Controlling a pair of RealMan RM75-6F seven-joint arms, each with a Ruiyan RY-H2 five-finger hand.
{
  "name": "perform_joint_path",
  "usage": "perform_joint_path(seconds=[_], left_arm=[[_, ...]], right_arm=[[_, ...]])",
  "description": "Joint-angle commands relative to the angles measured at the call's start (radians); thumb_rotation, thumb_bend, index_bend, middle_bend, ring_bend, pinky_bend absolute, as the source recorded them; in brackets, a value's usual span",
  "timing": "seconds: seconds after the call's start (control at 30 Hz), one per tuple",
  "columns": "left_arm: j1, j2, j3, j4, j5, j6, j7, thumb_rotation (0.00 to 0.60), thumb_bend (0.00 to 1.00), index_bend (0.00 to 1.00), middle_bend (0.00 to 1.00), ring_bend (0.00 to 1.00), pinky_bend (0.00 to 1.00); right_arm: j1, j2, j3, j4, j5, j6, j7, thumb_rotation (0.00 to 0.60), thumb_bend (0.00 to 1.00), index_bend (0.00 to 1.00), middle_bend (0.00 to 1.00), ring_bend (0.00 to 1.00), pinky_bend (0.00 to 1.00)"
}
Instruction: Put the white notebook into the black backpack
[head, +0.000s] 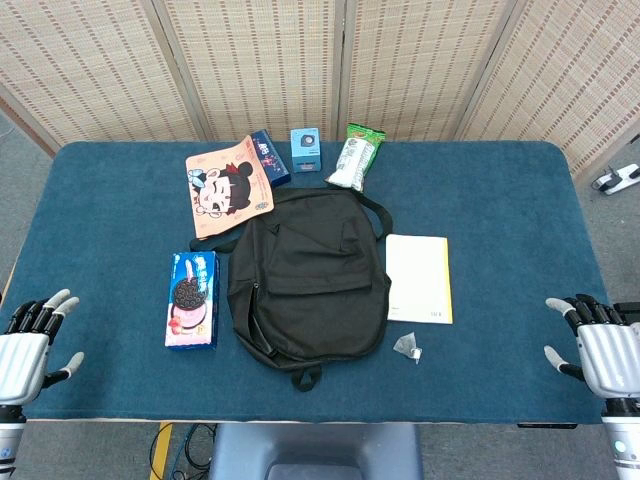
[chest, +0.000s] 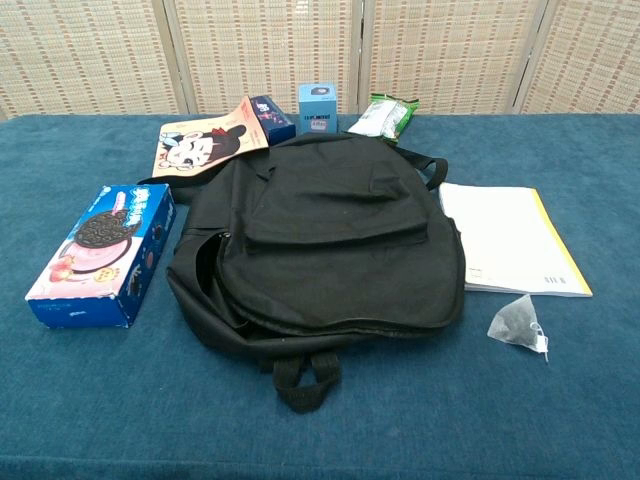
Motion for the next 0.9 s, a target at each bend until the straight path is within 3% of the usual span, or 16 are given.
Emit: perform_joint_path(seconds=[0.03,0.5,0.9], left_arm=[[0.0,-0.003,0.001,0.002,-0.001,-0.001,0.0,0.6,0.24,0.2,0.12,0.14,0.11],[0.002,0.0,0.001,-0.004,0.001,0.004,-0.004,0.6,0.24,0.2,0.12,0.14,0.11],[0.008,0.002,0.004,-0.014,0.007,0.017,-0.01,0.6,0.24,0.2,0.12,0.14,0.11]], right_arm=[[0.001,0.0,0.0,0.0,0.0,-0.003,0.0,0.6,0.15,0.26,0.3,0.17,0.24],[0.039,0.0,-0.001,0.017,-0.023,-0.052,0.026,0.6,0.15,0.26,0.3,0.17,0.24],[0.186,-0.06,0.0,0.141,-0.083,-0.231,0.02,0.6,0.11,0.26,0.3,0.17,0.24]])
